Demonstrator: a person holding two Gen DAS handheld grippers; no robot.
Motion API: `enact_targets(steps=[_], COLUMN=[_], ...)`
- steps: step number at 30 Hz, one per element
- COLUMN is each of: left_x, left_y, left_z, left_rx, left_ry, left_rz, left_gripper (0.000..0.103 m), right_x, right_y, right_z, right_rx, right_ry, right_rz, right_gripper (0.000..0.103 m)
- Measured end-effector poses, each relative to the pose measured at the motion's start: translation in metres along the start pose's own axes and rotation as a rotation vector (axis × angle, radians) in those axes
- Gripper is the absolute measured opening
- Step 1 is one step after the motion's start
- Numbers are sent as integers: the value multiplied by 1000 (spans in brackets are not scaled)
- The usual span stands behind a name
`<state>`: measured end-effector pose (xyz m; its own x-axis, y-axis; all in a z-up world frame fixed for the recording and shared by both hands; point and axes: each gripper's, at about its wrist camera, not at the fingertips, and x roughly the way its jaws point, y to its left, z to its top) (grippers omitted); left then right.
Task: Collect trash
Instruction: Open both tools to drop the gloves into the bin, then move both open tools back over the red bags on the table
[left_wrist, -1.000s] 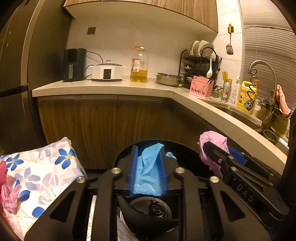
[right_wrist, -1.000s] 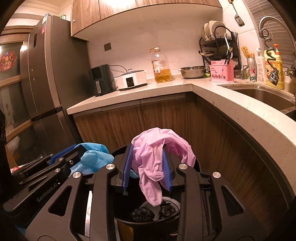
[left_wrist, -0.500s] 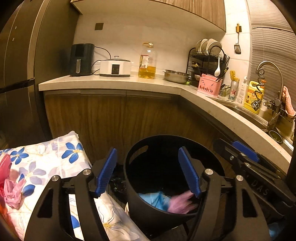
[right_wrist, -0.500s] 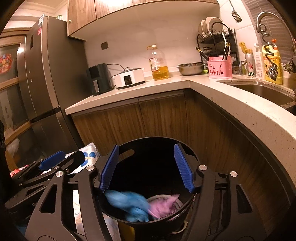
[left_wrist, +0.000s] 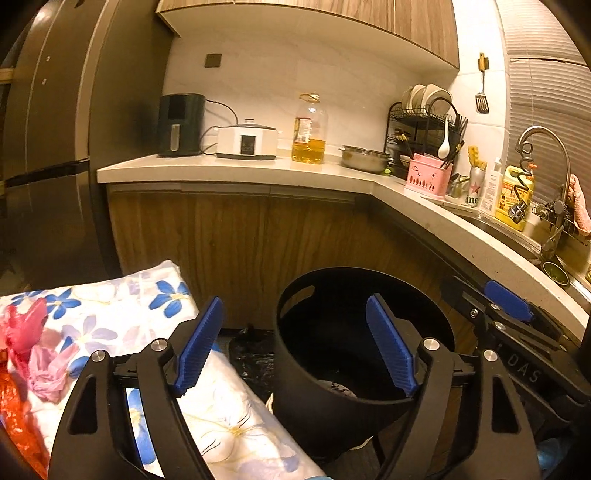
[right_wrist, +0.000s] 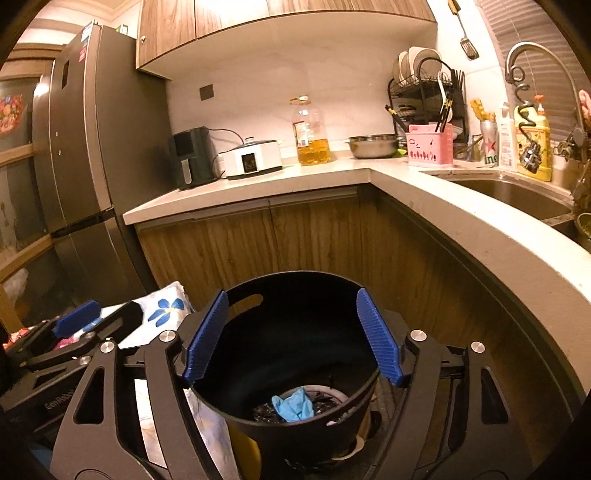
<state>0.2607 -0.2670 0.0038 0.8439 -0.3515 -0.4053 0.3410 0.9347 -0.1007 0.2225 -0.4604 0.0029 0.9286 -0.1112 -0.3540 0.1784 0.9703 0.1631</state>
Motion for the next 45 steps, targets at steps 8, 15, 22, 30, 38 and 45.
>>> enact_targets(steps=[8, 15, 22, 30, 38, 45], left_x=[-37, -71, -107, -144, -182, -215], left_y=[8, 24, 47, 83, 116, 160], left_z=[-5, -13, -29, -45, -68, -91], left_rx=[13, -11, -34, -82, -98, -158], left_ry=[-30, -46, -70, -64, -65, -73], left_rz=[87, 130, 212, 268, 348, 429], left_gripper=[86, 89, 95, 96, 97, 97], right_x=[-30, -60, -90, -114, -129, -129], right_y=[14, 27, 47, 79, 123, 167], right_z=[-6, -17, -31, -49, -70, -92], right_rx=[-39, -51, -68, -73, -100, -139], right_ry=[-20, -42, -68, -67, -55, -24], right_rz=[-52, -80, -79, -43, 24, 104], right_gripper=[80, 84, 86, 86, 86, 86])
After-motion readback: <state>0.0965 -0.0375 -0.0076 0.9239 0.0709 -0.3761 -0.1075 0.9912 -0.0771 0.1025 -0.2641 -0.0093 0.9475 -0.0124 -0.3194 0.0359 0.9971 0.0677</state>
